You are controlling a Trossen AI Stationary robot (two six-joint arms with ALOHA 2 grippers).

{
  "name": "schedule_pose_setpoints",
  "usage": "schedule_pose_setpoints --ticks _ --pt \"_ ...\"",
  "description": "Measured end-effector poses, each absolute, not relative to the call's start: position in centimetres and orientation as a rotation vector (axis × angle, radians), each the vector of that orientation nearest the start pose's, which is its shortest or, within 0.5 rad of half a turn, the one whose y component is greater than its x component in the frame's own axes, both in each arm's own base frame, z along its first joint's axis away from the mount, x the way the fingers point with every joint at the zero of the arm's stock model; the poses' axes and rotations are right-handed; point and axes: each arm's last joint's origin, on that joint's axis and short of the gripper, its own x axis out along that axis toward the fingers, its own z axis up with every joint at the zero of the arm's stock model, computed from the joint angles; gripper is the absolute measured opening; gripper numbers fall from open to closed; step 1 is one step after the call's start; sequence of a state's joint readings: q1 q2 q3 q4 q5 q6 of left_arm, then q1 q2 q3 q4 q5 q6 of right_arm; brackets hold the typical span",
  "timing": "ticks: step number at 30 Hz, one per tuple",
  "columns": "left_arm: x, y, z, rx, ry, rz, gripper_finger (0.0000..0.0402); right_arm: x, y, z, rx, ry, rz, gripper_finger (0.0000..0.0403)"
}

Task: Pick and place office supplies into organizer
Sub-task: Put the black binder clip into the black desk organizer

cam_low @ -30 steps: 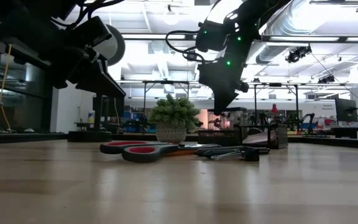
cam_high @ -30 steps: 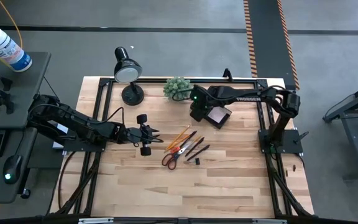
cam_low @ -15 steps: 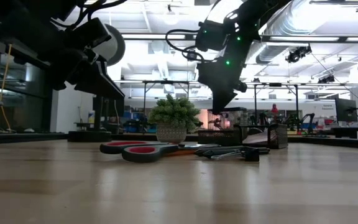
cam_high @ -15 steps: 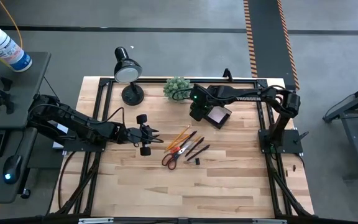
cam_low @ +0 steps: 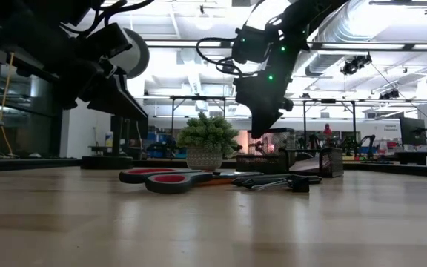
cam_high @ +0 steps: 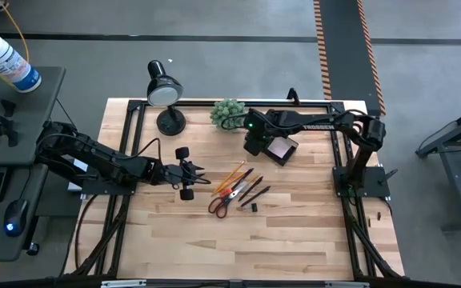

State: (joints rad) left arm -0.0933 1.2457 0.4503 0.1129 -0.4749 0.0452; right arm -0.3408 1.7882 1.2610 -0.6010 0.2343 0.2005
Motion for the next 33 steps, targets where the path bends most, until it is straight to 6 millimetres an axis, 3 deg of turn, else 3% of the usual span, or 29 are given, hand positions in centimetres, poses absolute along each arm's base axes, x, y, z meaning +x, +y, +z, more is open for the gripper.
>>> schedule_pose_setpoints --ticks 6,12,15,22,28,33 --pt "22.2 -0.7 16.1 0.238 0.679 0.351 0.0067 34.0 -11.8 20.2 0.247 1.104 -0.524 0.0079" --pt "22.2 -0.7 16.1 0.238 0.679 0.352 0.0067 34.0 -9.2 19.9 0.243 1.200 -0.328 0.0079" --pt "22.2 -0.7 16.1 0.239 0.678 0.354 0.0067 34.1 -7.3 19.8 0.228 1.238 -0.200 0.0079" --pt "22.2 -0.7 16.1 0.240 0.677 0.359 0.0067 34.9 -0.8 19.8 0.104 1.245 0.128 0.0079" --pt "22.2 -0.8 16.1 0.240 0.676 0.352 0.0067 35.3 3.7 20.0 0.036 1.189 0.144 0.0078" --pt "22.3 -1.9 16.2 0.258 0.653 0.302 0.0067 35.3 5.9 20.2 0.094 1.166 0.146 0.0078"
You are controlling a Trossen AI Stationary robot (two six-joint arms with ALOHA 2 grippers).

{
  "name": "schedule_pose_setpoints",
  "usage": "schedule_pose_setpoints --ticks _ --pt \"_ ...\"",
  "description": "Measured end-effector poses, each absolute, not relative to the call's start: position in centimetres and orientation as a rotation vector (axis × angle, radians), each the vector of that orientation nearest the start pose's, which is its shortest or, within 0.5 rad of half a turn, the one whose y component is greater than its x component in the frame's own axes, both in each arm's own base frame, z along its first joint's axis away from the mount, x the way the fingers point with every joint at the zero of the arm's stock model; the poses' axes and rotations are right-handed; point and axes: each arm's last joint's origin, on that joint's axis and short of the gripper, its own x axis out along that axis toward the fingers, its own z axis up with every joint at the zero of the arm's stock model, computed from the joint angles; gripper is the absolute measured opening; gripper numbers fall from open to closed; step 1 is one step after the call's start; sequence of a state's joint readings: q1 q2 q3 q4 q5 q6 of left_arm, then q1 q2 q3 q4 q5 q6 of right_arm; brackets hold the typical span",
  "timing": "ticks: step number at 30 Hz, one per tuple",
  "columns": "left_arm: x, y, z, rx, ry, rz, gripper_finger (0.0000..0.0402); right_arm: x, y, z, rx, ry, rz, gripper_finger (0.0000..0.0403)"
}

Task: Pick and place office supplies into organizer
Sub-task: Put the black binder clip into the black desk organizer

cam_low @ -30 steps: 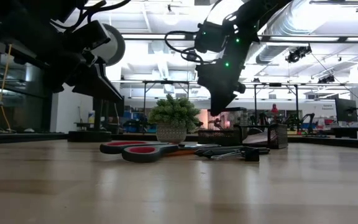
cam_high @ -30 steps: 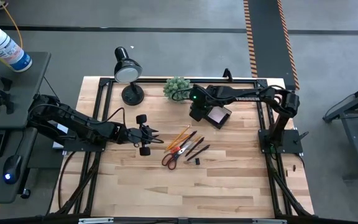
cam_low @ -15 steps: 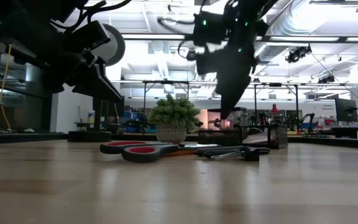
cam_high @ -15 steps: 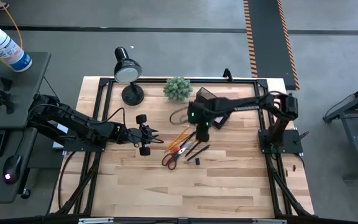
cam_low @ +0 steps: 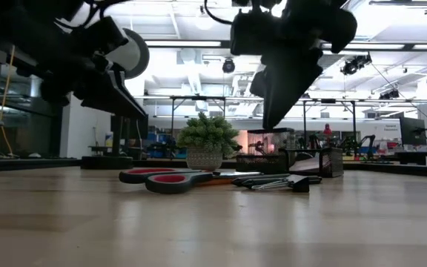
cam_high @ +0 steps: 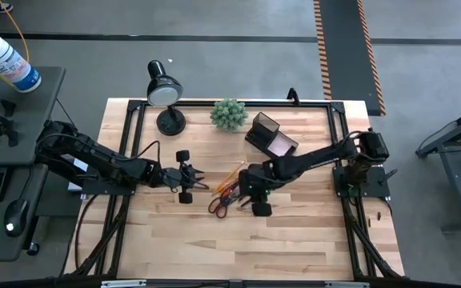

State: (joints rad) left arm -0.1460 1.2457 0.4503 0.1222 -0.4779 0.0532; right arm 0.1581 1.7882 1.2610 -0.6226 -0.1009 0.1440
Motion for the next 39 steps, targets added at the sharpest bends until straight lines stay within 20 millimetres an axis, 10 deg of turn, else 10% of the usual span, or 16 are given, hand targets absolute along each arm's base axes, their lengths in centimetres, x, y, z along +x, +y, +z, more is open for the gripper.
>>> schedule_pose_setpoints --ticks 14,39 --pt "21.7 -5.4 16.5 0.269 0.591 0.231 0.0067 36.5 9.5 13.8 0.016 1.281 0.174 0.0078" --pt "21.3 -6.0 16.3 0.306 0.613 0.242 0.0067 36.4 9.5 13.9 0.014 1.292 0.187 0.0045"
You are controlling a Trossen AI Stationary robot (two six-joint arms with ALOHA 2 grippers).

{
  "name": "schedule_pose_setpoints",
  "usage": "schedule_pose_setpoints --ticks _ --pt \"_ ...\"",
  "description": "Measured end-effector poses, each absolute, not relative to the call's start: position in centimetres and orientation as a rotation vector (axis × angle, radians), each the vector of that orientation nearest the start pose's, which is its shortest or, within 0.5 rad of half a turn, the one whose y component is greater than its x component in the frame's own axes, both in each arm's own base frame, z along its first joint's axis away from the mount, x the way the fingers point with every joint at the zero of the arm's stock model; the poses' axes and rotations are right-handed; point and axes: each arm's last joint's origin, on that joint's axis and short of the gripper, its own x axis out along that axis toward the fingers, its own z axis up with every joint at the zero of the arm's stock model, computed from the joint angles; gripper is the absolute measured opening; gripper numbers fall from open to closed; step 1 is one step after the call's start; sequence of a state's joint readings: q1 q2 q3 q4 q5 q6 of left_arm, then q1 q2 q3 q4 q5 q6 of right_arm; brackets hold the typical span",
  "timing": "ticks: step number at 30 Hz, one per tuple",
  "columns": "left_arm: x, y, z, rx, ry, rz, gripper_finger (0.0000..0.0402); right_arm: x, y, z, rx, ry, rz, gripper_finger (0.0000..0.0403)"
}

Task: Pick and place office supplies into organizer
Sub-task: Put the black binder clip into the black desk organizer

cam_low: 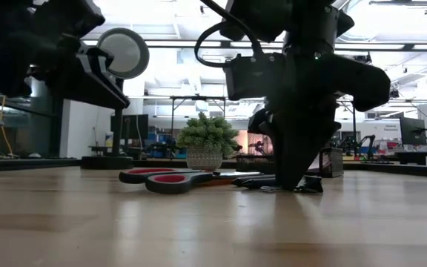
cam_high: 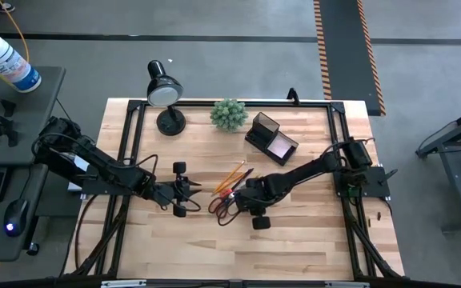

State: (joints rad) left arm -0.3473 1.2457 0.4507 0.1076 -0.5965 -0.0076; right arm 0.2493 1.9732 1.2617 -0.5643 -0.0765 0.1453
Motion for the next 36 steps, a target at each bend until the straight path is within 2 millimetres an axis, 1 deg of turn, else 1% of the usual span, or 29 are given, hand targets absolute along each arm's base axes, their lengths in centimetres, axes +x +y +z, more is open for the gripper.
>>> schedule_pose_setpoints --ticks 6,13,17,23,25,29,32,36 --pt "21.3 -5.9 16.2 0.316 0.615 0.262 0.0067 36.4 9.4 13.9 -0.024 1.292 0.177 0.0063" --pt "21.3 -5.9 16.2 0.318 0.615 0.265 0.0067 36.3 9.3 14.0 -0.048 1.295 0.177 0.0064" --pt "21.3 -5.9 16.2 0.318 0.615 0.265 0.0067 36.5 9.3 14.5 -0.069 1.308 0.173 0.0051" --pt "21.3 -5.9 16.2 0.319 0.616 0.265 0.0067 36.9 9.5 15.5 -0.091 1.296 0.195 0.0008" --pt "21.3 -5.9 16.2 0.319 0.616 0.265 0.0067 36.9 9.5 15.6 -0.093 1.300 0.197 0.0003" --pt "21.2 -5.9 16.2 0.322 0.622 0.265 0.0067 36.9 9.4 15.6 -0.069 1.314 0.181 0.0004" --pt "21.2 -5.9 16.2 0.322 0.622 0.265 0.0067 36.8 9.5 15.6 -0.008 1.325 0.174 0.0002" --pt "21.2 -5.9 16.2 0.322 0.622 0.265 0.0067 36.8 9.6 15.5 0.066 1.337 0.131 0.0018"
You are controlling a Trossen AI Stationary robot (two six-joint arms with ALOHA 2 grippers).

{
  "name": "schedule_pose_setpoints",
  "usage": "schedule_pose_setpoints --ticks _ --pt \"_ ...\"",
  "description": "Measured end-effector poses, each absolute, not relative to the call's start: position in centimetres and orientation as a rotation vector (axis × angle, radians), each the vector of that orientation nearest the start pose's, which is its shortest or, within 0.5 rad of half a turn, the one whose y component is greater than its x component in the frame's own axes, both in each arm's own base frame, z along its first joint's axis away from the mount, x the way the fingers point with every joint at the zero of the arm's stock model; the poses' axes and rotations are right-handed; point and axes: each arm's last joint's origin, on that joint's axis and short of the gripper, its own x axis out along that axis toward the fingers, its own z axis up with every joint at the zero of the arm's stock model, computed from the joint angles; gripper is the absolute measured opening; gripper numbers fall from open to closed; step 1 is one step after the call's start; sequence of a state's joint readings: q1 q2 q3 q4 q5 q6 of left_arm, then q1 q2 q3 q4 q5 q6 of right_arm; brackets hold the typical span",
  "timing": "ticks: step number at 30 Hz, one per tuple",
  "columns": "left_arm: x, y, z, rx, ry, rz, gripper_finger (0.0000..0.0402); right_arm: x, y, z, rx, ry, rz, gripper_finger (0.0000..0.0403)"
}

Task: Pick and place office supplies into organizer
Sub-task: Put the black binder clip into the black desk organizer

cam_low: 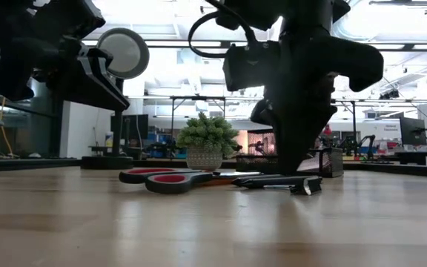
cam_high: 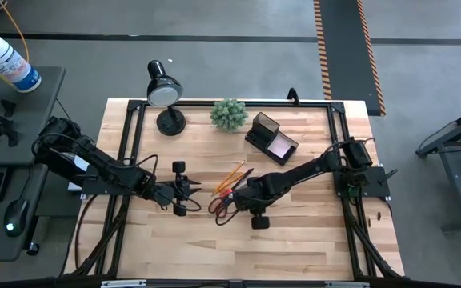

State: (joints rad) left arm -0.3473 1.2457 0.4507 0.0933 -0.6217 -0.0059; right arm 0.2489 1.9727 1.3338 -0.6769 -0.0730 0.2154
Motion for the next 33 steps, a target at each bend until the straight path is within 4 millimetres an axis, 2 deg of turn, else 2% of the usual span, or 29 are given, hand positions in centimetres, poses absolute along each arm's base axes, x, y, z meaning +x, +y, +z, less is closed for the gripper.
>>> schedule_pose_setpoints --ticks 9,16,33 --pt "21.2 -5.9 16.1 0.328 0.634 0.265 0.0067 37.0 9.4 14.5 0.216 1.350 -0.061 0.0065" --pt "21.1 -5.9 16.0 0.331 0.642 0.264 0.0067 37.2 9.5 14.2 0.275 1.350 -0.100 0.0073" --pt "21.0 -5.8 15.9 0.337 0.655 0.264 0.0067 37.1 9.2 14.6 0.187 1.363 -0.168 0.0073"
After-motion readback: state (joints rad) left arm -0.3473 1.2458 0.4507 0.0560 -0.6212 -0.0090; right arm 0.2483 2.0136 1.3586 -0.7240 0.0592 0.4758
